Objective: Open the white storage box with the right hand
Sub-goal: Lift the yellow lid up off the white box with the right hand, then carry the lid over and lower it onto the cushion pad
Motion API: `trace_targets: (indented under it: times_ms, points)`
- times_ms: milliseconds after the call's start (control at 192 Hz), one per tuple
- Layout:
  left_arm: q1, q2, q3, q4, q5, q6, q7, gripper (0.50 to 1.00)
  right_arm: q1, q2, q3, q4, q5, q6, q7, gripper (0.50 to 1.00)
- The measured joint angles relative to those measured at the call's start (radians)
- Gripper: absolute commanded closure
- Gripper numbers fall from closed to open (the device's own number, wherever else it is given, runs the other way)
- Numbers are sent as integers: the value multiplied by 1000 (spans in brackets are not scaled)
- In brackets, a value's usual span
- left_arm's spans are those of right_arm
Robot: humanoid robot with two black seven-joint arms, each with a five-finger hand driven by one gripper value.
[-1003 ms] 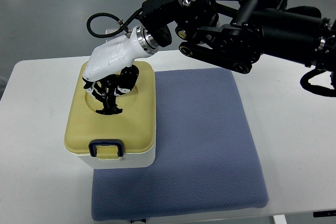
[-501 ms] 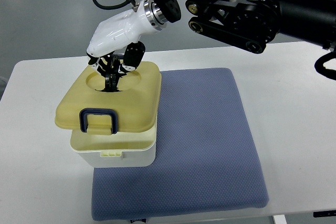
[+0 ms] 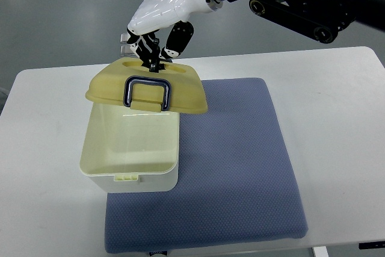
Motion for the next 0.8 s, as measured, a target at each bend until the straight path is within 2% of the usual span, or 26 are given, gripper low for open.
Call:
trace_targets:
  times_ms: [507, 799]
  points:
    - [0, 0, 0, 0, 0, 0, 0, 500, 28, -62, 32, 0, 48, 14, 0, 1000]
    - [0, 0, 0, 0, 0, 0, 0, 500, -22, -170, 34, 0, 48, -25, 0, 1000]
